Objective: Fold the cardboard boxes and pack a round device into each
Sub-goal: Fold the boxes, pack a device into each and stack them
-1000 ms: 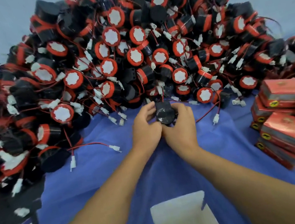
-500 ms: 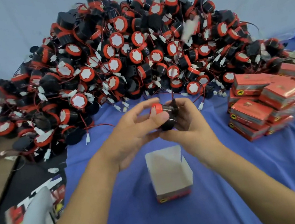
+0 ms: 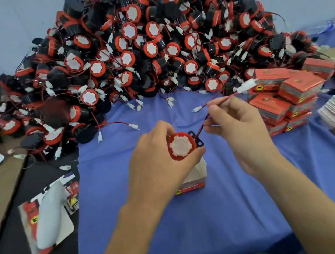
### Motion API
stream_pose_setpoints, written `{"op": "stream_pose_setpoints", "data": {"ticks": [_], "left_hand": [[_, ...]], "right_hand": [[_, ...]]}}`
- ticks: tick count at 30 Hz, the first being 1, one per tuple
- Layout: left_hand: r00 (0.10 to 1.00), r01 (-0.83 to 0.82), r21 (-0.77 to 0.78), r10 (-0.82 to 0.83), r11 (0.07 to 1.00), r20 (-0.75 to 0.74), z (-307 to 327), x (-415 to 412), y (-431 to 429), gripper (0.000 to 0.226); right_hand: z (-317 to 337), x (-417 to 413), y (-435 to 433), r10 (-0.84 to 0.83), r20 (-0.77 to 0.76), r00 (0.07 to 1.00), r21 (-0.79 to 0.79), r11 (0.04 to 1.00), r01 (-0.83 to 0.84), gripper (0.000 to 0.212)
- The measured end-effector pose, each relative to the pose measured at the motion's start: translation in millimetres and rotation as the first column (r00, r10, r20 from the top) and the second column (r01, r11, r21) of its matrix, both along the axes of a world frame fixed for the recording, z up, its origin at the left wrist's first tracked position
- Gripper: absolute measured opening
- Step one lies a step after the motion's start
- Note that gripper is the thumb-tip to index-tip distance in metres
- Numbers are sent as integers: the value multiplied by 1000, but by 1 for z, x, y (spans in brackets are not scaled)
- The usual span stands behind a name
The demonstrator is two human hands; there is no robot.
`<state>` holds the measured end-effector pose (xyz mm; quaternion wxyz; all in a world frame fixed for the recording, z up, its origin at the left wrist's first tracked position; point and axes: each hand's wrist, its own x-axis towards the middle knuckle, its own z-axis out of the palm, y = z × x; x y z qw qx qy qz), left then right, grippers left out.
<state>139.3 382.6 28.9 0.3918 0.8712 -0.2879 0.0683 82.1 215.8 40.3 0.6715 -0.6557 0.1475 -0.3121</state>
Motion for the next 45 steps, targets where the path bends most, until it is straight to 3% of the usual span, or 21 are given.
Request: {"op": "stream_pose_setpoints", "data": {"ticks": [6, 10, 13, 16, 19, 22, 24, 27, 31, 37, 41, 45], "left_hand": [[979, -24, 170, -11, 985, 204, -21, 1, 7, 45], [977, -22, 322, -48, 947, 209, -31, 5, 12, 48], [981, 3, 372, -75, 928, 178, -38, 4, 16, 43], [983, 20, 423, -94, 906, 155, -40, 3, 17, 46], [989, 12, 513, -86, 858, 120, -43, 2, 17, 57], [990, -3, 520, -73, 854, 125, -47, -2, 19, 40], [982, -22, 527, -82, 850, 173, -50, -5, 20, 18], [981, -33, 523, -73, 852, 180, -54, -9, 19, 15], [984, -37, 454, -46, 890, 170, -58, -12, 22, 11], [994, 11, 368, -49, 930, 94, -66, -21, 20, 18], [994, 0, 359, -38, 933, 99, -69, -27, 19, 24], [997, -9, 316, -17, 949, 77, -73, -30, 21, 17]], "right_hand": [[-18, -2, 9, -102, -198, 975, -395, 918, 16, 21], [-25, -3, 16, -64, -314, 947, -589, 795, -142, 18], [-30, -2, 20, -64, -396, 916, -719, 642, -265, 11], [-30, -1, 22, -115, -452, 885, -784, 524, -332, 9], [-30, -1, 21, -137, -452, 881, -810, 478, -341, 6], [-31, -4, 24, -149, -407, 901, -841, 446, -306, 17], [-34, -3, 28, -147, -383, 912, -840, 467, -277, 25], [-38, 1, 32, -141, -381, 914, -777, 585, -233, 24], [-29, -2, 34, -157, -351, 923, -735, 657, -167, 3], [-11, -6, 39, -59, -484, 873, -662, 677, -321, 16], [-9, -2, 40, -100, -472, 876, -722, 614, -319, 8], [-10, -3, 38, -63, -449, 891, -682, 669, -296, 8]]}}
